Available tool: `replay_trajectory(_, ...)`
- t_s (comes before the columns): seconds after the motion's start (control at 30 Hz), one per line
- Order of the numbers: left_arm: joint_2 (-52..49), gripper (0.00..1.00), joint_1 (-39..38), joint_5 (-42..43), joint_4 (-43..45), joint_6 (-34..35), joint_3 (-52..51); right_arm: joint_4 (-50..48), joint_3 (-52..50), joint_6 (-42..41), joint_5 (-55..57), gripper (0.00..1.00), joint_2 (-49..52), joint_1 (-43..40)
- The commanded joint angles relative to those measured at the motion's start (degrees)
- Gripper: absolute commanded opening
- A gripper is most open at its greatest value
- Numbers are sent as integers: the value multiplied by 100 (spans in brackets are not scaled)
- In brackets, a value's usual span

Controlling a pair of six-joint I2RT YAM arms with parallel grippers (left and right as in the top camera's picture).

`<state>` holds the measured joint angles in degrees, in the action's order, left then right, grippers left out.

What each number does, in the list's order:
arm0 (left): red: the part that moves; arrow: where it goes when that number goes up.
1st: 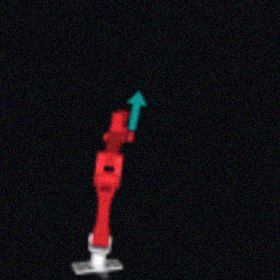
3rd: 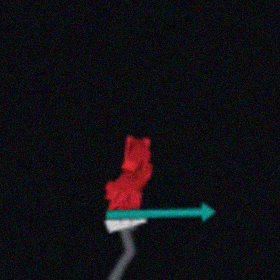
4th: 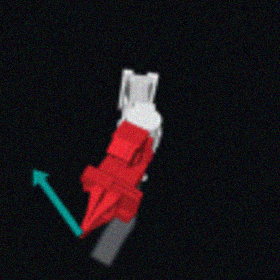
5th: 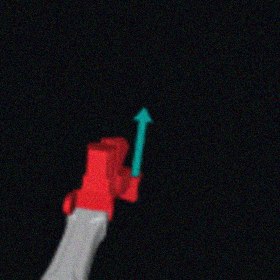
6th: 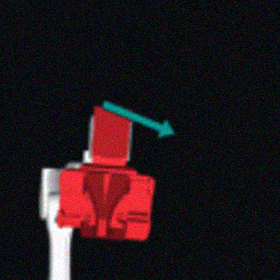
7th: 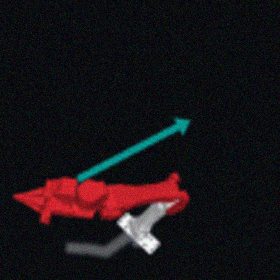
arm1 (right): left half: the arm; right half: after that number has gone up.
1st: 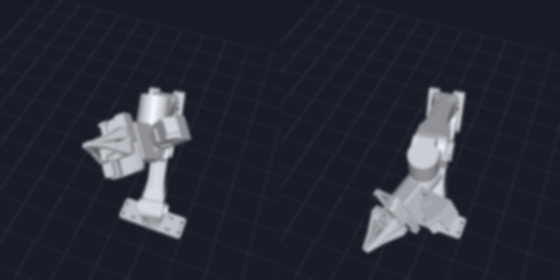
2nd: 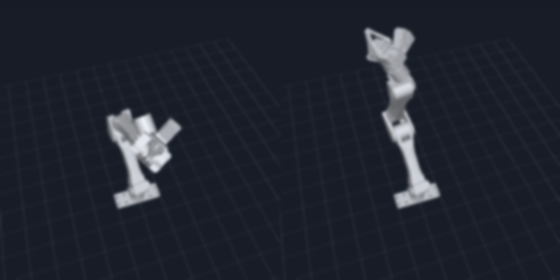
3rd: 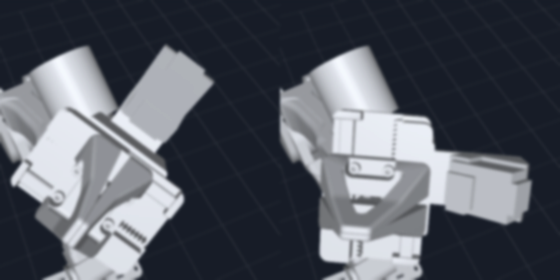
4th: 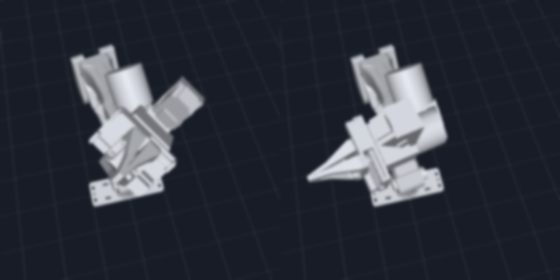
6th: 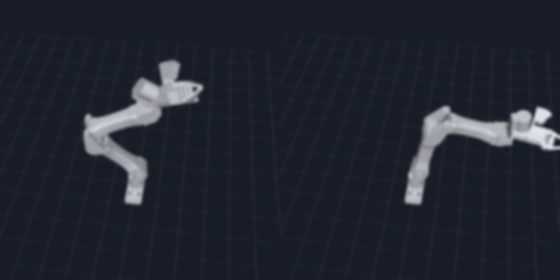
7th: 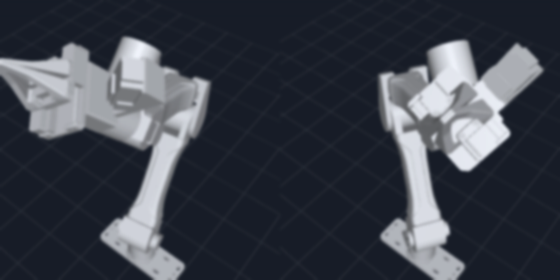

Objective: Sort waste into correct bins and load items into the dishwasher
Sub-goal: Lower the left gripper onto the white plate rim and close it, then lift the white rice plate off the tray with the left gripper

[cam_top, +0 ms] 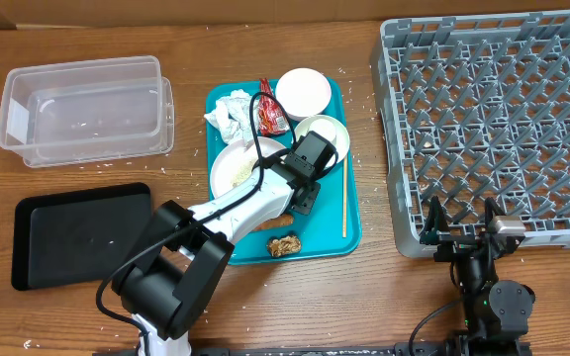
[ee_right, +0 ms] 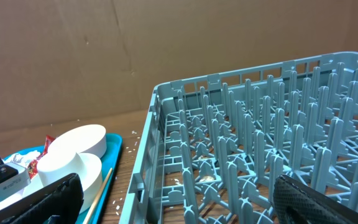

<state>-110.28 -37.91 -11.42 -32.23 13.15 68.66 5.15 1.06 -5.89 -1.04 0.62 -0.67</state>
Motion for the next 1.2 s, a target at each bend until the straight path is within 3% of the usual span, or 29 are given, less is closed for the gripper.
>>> replay_trajectory(0.0,-83,35,-74,-103,-63,-101,90,-35,-59,33,55,100,-46,33)
replay_trajectory(0.3,-81,23,-461,-699,-94,-142,170,-33,-59,33,55,100,-46,33)
replay_trajectory(0.47,-83,21,-605,-846,-127,-153,170,-33,-59,33,55,100,-46,33)
replay_trajectory(0.73,-83,5,-595,-811,-184,-133,170,-33,-59,33,55,100,-46,33)
replay_trajectory(1.17,-17,4,-599,-820,-1541,-107,1239,-33,-59,33,55,100,-46,33)
